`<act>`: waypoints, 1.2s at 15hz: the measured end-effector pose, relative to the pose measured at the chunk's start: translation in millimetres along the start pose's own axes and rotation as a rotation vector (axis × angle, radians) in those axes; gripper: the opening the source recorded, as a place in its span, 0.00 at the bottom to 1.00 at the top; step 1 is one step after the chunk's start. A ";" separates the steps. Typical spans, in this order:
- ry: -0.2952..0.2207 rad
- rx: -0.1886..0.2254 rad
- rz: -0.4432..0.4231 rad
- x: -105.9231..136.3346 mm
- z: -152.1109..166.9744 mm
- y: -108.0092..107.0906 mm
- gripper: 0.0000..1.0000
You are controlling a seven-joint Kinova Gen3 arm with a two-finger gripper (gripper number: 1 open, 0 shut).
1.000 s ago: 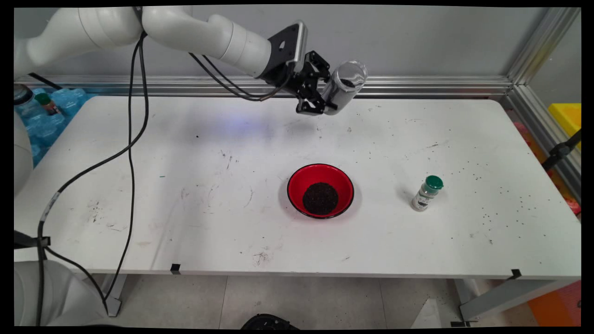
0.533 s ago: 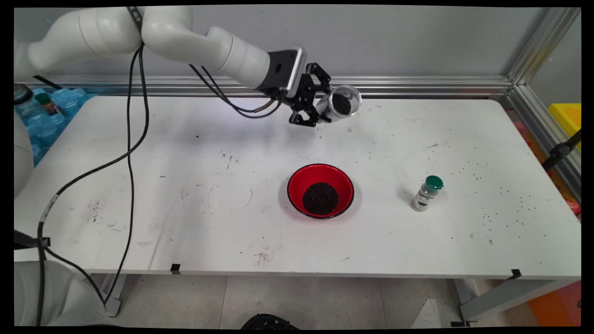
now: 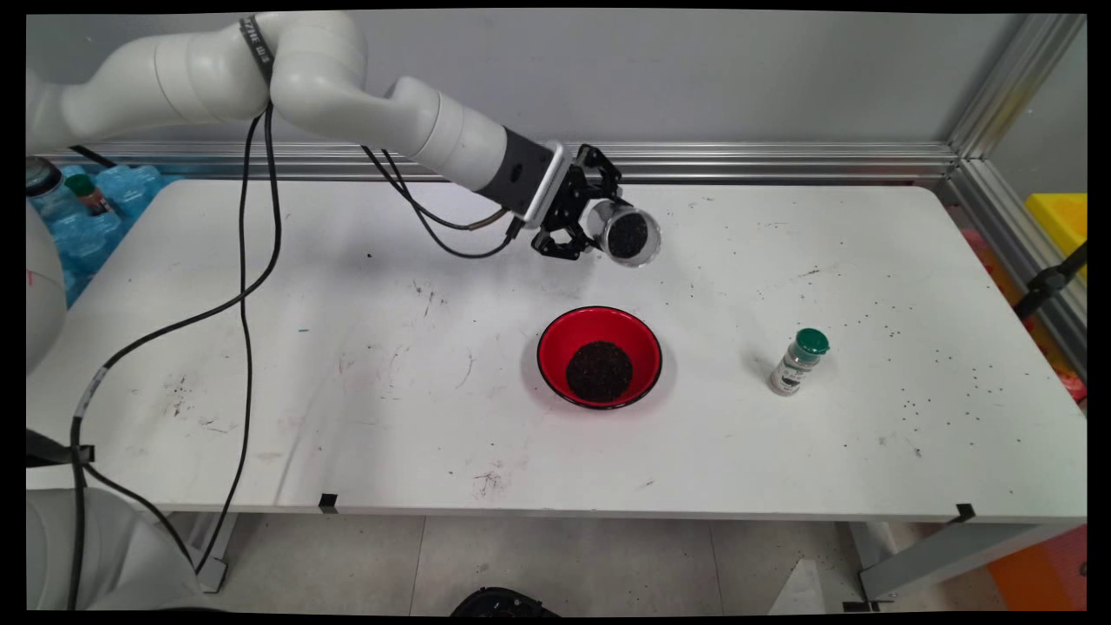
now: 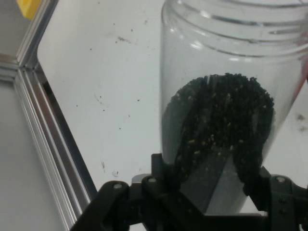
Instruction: Pour the black seasoning powder in the red bowl
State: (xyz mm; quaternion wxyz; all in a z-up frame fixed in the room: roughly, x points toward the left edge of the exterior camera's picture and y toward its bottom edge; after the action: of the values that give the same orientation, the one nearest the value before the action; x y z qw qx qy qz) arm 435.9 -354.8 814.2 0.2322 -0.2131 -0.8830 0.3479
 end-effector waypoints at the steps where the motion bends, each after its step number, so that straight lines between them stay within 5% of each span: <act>1: -0.004 -0.003 0.025 0.5 1.1 1.7 0.00; 18: -0.073 -0.003 0.381 7.2 8.0 13.7 0.00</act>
State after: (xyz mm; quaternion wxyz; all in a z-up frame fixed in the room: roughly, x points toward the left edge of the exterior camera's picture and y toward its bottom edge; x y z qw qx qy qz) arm 428.6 -346.0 801.1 0.1294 -0.3640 -0.8351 0.3916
